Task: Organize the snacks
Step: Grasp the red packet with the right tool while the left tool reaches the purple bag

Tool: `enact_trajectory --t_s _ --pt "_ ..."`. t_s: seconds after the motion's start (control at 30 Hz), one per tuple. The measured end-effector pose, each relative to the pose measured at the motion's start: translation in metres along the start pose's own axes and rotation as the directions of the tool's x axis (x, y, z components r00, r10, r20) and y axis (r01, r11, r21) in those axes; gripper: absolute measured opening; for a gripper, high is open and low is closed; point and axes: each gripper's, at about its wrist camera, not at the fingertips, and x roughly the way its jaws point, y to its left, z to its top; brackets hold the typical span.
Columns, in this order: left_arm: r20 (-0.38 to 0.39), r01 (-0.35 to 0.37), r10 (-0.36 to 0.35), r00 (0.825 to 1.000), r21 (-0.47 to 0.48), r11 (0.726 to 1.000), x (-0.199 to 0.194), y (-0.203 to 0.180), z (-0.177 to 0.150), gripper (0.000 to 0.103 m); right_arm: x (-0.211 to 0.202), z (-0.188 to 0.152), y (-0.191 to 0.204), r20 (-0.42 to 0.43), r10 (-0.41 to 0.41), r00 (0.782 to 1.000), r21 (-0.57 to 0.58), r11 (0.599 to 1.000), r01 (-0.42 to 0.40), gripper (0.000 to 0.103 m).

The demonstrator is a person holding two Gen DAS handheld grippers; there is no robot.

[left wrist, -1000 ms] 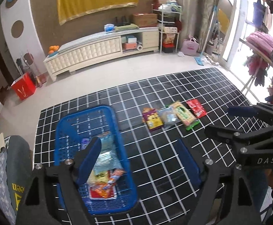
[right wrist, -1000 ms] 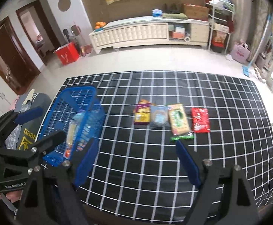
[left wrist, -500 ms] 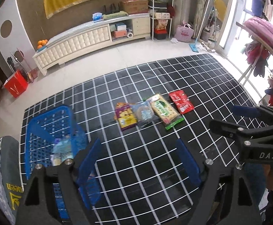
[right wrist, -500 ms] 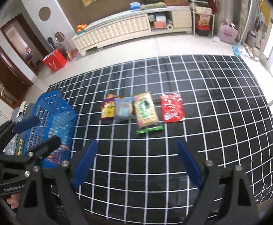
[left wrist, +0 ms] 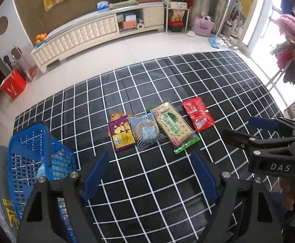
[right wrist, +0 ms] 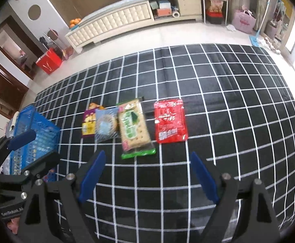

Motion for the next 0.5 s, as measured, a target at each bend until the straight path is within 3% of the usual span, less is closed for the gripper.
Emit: enact_trajectory --t_s 0.5 --pt "-0.127 0.006 -0.024 0.992 -0.142 0.99 0.093 0.024 0.036 0.081 0.099 0.04 -0.037 -0.167 -0.023 0.986 -0.012 1.0 0.021 0.089"
